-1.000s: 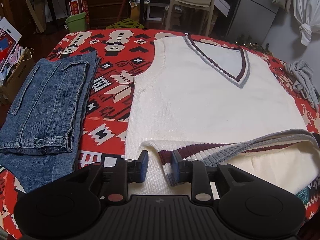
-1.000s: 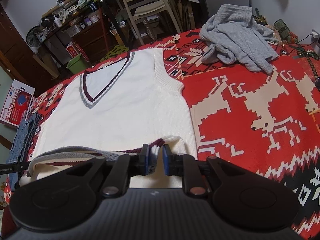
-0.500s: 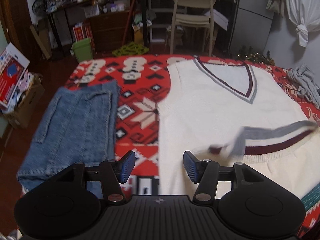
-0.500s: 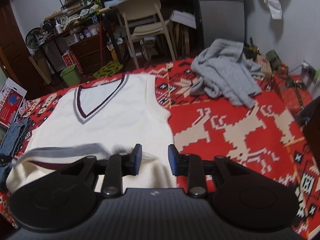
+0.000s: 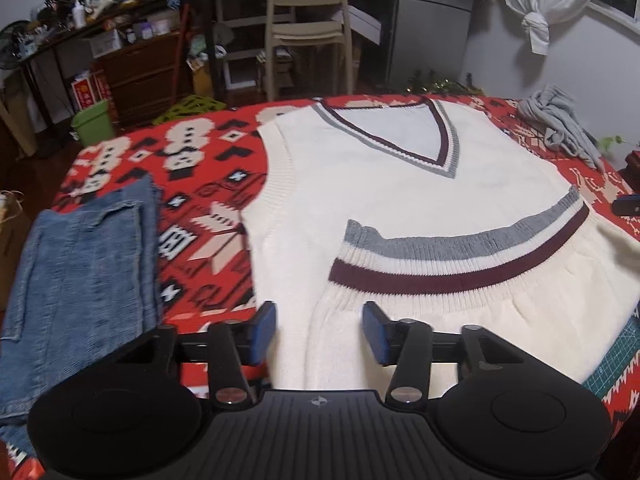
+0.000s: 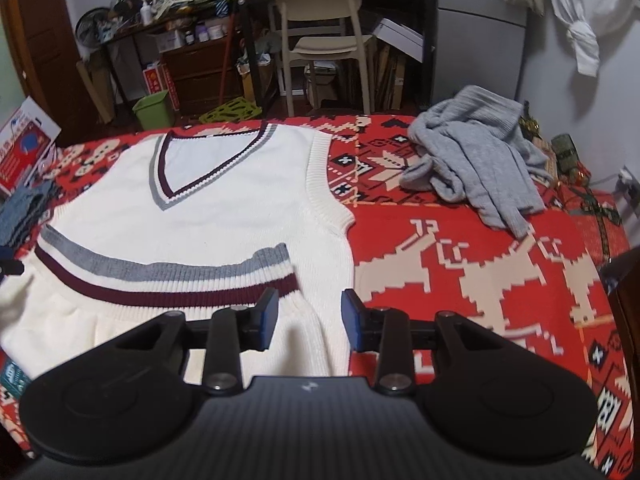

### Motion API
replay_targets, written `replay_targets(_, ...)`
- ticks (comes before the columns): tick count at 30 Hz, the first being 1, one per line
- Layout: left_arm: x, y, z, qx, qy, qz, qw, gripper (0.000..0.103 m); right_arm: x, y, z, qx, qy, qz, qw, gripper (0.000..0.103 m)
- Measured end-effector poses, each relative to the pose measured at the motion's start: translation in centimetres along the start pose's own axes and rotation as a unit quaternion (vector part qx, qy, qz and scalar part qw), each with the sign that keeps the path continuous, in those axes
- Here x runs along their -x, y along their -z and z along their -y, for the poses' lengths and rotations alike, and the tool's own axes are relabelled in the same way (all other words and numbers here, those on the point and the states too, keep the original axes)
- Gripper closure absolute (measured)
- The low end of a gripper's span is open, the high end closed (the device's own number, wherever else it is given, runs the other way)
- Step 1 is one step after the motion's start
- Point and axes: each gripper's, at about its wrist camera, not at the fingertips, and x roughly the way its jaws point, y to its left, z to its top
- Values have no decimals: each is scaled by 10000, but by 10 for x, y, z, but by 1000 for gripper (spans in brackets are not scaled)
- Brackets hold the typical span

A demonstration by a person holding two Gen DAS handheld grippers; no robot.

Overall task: Fold clothes
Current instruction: 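Lay the hem down on the sweater body and open both tools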

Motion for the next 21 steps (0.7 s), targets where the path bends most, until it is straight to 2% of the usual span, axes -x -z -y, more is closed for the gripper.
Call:
replay_targets(5,-17,-6,-1,33,269,-83,9996,64,-22,-9,-7,312,-69,-109,9994,65)
replay_targets(12,-32,-12,-8,240,733,-143,9969,64,-57,-16,-9,363,-247,-306,9986,65)
replay_targets(13,-33,-12,-9,287,814,-160,9961,67,-61,-17,-8,335,-282,-335,9985,66)
replay_targets(14,-34,-12,-10,333,897,-172,9953,71,-64,-16,-7,307,-328,-366,9983,69)
replay_targets(15,-35,-12,-11,379,979,-185,9943,80,-65,-16,-6,261,-421,-388,9980,82)
replay_targets(16,-36,-12,-11,425,1062,-197,9932,91,-66,-16,-5,214,-515,-411,9976,85)
replay_targets(17,-35,-11,-10,430,1120,-189,9926,95,-65,-15,-5,194,-519,-408,9976,89)
replay_targets(18,-33,-11,-8,376,1078,-146,9934,96,-64,-15,-5,174,-523,-404,9977,95)
replay_targets(21,-20,-14,-7,457,953,64,9944,97,-56,-14,-7,121,-522,-294,9981,96)
